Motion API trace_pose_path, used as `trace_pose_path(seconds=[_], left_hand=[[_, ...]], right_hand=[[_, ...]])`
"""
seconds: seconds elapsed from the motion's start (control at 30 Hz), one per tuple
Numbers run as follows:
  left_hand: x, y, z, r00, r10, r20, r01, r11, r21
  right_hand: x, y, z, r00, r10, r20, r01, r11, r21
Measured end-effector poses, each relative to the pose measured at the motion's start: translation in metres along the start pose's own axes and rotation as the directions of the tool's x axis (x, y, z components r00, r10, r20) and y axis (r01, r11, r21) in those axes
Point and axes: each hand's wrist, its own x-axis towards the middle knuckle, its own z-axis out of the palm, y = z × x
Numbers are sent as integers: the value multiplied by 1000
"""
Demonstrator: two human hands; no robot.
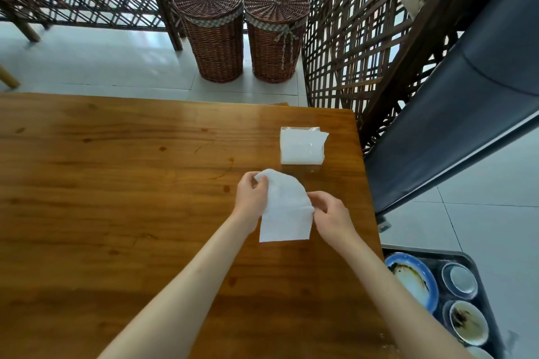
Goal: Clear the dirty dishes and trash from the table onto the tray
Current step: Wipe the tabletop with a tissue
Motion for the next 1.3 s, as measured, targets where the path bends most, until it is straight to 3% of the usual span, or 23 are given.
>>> trace_pose_path(seconds=[0.13,0.23,0.37,0.57,0.7,0.8,1.0,1.13,1.2,1.3], left_hand=[[-16,-10,-7,996,-84,-33,83,995,-53],[-28,-15,-11,994,-109,-26,106,990,-96],[-45,-21,-14,994,-107,-34,103,989,-103],[-66,-23,-21,993,-107,43,113,972,-206],[-78,-26,-27,986,-101,132,134,952,-275],[-85,-29,-33,984,-123,129,158,935,-319],[-99,-45,-42,995,-58,85,69,989,-132],[-103,-62,-54,997,59,54,-63,994,85],[-108,-74,-63,981,178,77,-193,943,270],[-118,-93,-73,914,381,142,-392,735,554]], right_hand=[[-19,-5,-1,996,90,-11,-89,993,83],[-31,-7,-4,998,61,28,-64,991,119],[-44,-5,-8,998,28,64,-28,1000,-4],[-56,-5,-8,996,66,58,-64,997,-34],[-65,-9,-6,990,99,99,-104,993,57],[-72,-13,-4,973,210,97,-221,966,133],[-75,-15,2,931,364,35,-358,888,290],[-75,-5,2,949,310,-54,-279,909,310],[-75,1,1,967,219,-132,-193,963,186],[-73,5,-2,953,220,-210,-186,968,168]])
